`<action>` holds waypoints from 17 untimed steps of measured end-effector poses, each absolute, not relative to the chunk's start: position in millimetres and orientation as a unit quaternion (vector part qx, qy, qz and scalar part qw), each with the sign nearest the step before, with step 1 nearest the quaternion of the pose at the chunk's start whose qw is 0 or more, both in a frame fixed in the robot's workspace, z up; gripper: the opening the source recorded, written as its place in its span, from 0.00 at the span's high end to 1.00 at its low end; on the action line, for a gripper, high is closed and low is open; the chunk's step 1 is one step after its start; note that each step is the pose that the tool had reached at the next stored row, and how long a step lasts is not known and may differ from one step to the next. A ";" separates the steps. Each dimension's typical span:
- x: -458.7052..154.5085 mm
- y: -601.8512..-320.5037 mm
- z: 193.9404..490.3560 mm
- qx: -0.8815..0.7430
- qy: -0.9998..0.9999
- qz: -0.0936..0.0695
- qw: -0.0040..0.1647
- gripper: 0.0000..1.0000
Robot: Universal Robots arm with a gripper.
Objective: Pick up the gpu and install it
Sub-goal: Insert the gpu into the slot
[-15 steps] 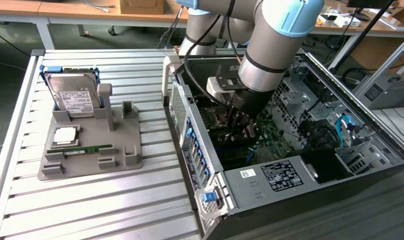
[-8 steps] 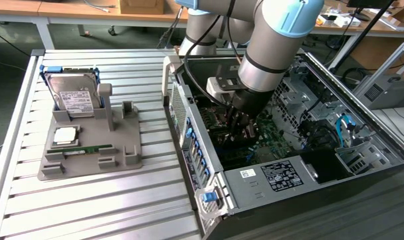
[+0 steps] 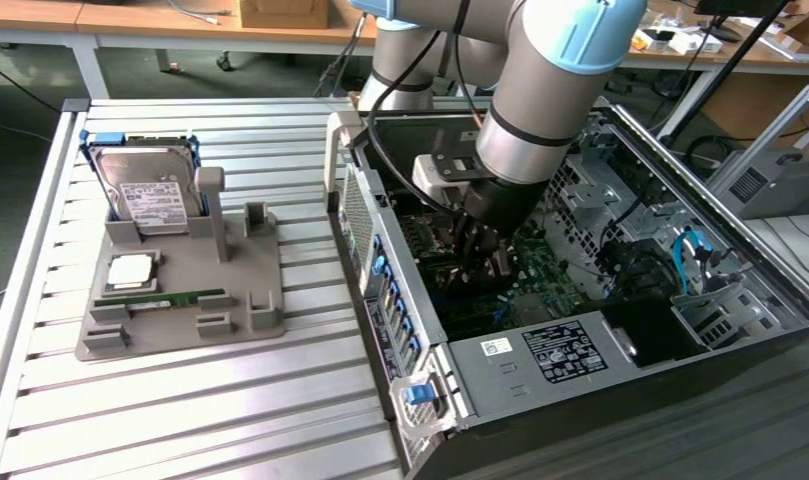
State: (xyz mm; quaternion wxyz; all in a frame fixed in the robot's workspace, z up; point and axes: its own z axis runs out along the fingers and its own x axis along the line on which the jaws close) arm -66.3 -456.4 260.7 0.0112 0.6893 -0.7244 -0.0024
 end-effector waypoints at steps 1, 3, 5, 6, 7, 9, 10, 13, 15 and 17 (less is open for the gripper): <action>-66.2 -456.4 260.7 0.689 -0.724 -0.002 0.012 0.73; -66.3 -456.4 260.9 0.689 -0.724 -0.001 0.013 0.73; -66.3 -456.4 261.0 0.689 -0.724 -0.001 0.013 0.73; -66.3 -456.3 261.0 0.689 -0.724 -0.001 0.013 0.73; -66.3 -456.3 261.0 0.689 -0.724 -0.001 0.013 0.73; -66.3 -456.4 261.0 0.689 -0.724 -0.001 0.013 0.73; -66.3 -456.4 261.1 0.689 -0.724 0.000 0.013 0.73; -66.3 -456.4 261.1 0.689 -0.724 0.000 0.013 0.73; -66.3 -456.4 261.1 0.689 -0.724 0.000 0.013 0.73; -66.3 -456.4 261.3 0.689 -0.724 -0.001 0.013 0.73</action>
